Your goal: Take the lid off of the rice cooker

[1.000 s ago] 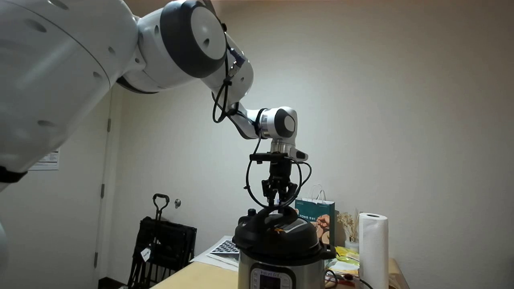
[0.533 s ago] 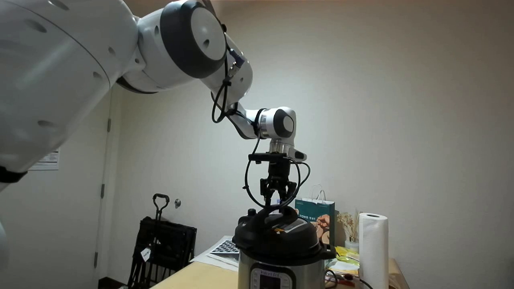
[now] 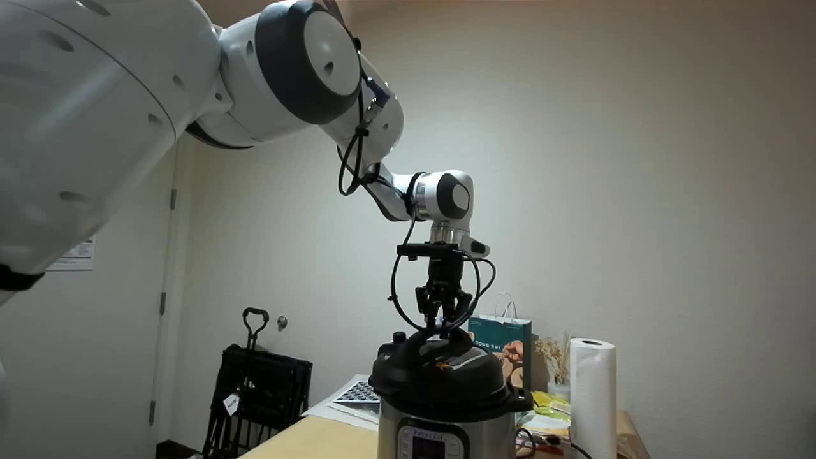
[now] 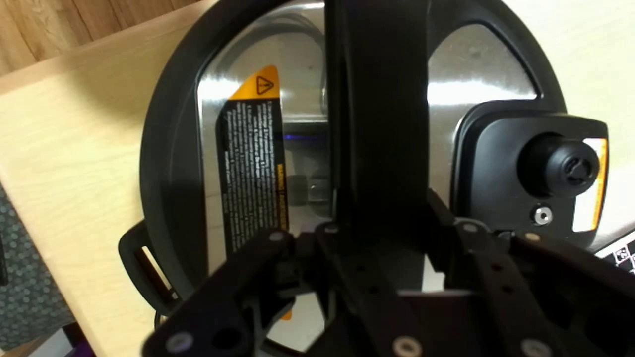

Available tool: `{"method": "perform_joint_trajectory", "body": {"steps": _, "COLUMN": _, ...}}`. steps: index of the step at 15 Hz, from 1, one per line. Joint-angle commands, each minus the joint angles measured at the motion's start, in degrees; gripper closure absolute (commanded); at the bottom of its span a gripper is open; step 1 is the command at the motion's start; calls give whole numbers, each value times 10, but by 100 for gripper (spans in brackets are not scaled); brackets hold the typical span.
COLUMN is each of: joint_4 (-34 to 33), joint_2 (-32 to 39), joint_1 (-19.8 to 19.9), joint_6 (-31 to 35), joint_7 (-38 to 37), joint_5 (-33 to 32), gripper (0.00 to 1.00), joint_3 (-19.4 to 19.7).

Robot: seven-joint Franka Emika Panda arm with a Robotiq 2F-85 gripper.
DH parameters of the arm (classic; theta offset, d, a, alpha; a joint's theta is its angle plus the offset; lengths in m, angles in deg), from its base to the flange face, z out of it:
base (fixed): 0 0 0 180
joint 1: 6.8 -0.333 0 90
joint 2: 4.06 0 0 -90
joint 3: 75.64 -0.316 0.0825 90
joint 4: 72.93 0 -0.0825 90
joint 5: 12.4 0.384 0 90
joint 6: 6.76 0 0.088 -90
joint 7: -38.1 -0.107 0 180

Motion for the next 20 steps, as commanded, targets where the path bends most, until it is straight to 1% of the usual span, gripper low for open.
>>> {"method": "perform_joint_trajectory", "body": {"steps": 1, "joint_4": 0, "joint_2": -2, "joint_1": 7, "joint_6": -9, "joint_7": 19, "joint_5": 16, "gripper": 89, "joint_3": -7}}
{"method": "perform_joint_trajectory", "body": {"steps": 7, "joint_4": 8, "joint_2": -15, "joint_1": 10, "joint_6": -4, "joint_7": 20, "joint_5": 32, "gripper": 89, "joint_3": -10}}
{"method": "perform_joint_trajectory", "body": {"steps": 11, "joint_4": 9, "joint_2": -17, "joint_1": 8, "joint_6": 0, "joint_7": 13, "joint_5": 26, "gripper": 89, "joint_3": -7}}
{"method": "perform_joint_trajectory", "body": {"steps": 12, "joint_4": 6, "joint_2": -12, "joint_1": 5, "joint_6": -6, "joint_7": 8, "joint_5": 19, "gripper": 86, "joint_3": -5}}
{"method": "perform_joint_trajectory", "body": {"steps": 13, "joint_4": 6, "joint_2": -10, "joint_1": 3, "joint_6": -8, "joint_7": 5, "joint_5": 14, "gripper": 39, "joint_3": -3}}
{"method": "perform_joint_trajectory", "body": {"steps": 14, "joint_4": 5, "joint_2": -8, "joint_1": 3, "joint_6": -10, "joint_7": 8, "joint_5": 14, "gripper": 38, "joint_3": -4}}
{"method": "perform_joint_trajectory", "body": {"steps": 17, "joint_4": -1, "joint_2": -4, "joint_1": -1, "joint_6": -16, "joint_7": 10, "joint_5": 11, "gripper": 20, "joint_3": -6}}
{"method": "perform_joint_trajectory", "body": {"steps": 18, "joint_4": -2, "joint_2": 0, "joint_1": -1, "joint_6": -4, "joint_7": 3, "joint_5": 7, "gripper": 39, "joint_3": -3}}
{"method": "perform_joint_trajectory", "body": {"steps": 20, "joint_4": -2, "joint_2": 1, "joint_1": -2, "joint_6": -7, "joint_7": 3, "joint_5": 7, "gripper": 26, "joint_3": -5}}
